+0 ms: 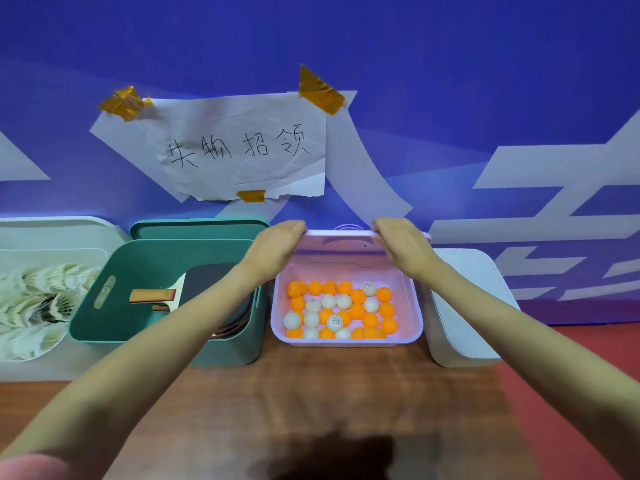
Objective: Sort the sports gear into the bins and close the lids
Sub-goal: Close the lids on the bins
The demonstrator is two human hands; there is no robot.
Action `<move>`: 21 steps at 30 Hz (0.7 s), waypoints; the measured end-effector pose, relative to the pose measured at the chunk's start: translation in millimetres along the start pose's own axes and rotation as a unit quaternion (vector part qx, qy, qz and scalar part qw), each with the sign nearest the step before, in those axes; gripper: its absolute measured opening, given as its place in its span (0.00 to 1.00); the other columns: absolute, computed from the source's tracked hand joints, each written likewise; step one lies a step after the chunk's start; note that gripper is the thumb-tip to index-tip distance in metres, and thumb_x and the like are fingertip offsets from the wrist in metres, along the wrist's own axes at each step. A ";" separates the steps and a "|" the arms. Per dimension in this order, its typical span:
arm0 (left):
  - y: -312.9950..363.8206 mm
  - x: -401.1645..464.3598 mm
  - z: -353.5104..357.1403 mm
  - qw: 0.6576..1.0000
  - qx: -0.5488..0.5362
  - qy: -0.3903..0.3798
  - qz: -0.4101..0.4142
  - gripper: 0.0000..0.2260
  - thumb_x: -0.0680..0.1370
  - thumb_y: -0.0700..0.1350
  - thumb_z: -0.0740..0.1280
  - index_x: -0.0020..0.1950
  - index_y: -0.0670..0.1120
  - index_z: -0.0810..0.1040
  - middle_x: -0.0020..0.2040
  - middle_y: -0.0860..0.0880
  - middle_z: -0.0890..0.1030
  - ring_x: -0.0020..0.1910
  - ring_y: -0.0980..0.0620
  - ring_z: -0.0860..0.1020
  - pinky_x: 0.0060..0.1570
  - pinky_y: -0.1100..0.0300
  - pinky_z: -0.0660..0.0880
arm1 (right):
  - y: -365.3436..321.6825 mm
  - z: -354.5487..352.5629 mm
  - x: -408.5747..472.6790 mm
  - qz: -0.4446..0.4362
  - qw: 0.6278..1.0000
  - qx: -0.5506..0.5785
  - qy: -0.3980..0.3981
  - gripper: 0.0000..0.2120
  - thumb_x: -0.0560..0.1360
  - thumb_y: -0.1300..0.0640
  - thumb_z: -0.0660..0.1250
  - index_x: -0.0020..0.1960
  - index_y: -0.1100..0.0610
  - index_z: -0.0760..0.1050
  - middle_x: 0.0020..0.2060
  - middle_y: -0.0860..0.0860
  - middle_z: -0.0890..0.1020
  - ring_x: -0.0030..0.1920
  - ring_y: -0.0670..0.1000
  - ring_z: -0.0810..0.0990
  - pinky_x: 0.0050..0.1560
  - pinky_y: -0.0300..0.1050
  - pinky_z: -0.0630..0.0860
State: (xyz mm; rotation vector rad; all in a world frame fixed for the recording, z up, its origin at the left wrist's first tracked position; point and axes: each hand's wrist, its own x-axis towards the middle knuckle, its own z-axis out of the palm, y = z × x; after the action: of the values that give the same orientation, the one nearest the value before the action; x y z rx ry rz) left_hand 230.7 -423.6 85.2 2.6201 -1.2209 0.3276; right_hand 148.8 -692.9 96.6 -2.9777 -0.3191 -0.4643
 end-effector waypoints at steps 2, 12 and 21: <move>6.9 -16.0 1.5 0.999 -0.017 -0.029 0.018 0.04 0.77 0.40 0.60 0.51 0.40 0.70 0.45 0.41 0.76 0.42 0.40 0.75 0.36 0.47 0.73 | -6.5 2.3 -19.2 -0.001 1.000 0.017 -0.015 0.04 0.74 0.66 0.64 0.43 0.61 0.70 0.37 0.57 0.78 0.36 0.59 0.73 0.34 0.45 0.62; 41.2 -77.4 38.8 0.992 -0.040 -0.123 0.009 0.08 0.71 0.34 0.63 0.49 0.39 0.71 0.47 0.41 0.74 0.46 0.41 0.73 0.41 0.51 0.70 | -25.6 48.4 -93.6 -0.043 0.995 0.000 -0.086 0.20 0.56 0.66 0.75 0.44 0.57 0.73 0.38 0.52 0.79 0.35 0.56 0.78 0.34 0.43 0.75; 49.5 -78.1 62.8 0.980 -0.059 -0.163 -0.101 0.16 0.69 0.33 0.67 0.57 0.37 0.74 0.55 0.40 0.73 0.56 0.40 0.71 0.51 0.46 0.71 | -44.3 66.3 -95.4 0.044 0.985 0.025 -0.162 0.14 0.71 0.63 0.67 0.56 0.63 0.74 0.52 0.60 0.75 0.51 0.61 0.72 0.50 0.53 0.69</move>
State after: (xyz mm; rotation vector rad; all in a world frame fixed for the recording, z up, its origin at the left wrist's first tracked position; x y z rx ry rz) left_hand 149.9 -417.3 8.2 2.7333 -1.0102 -0.2130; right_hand 69.2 -658.6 7.4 -2.9952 -0.2196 0.0405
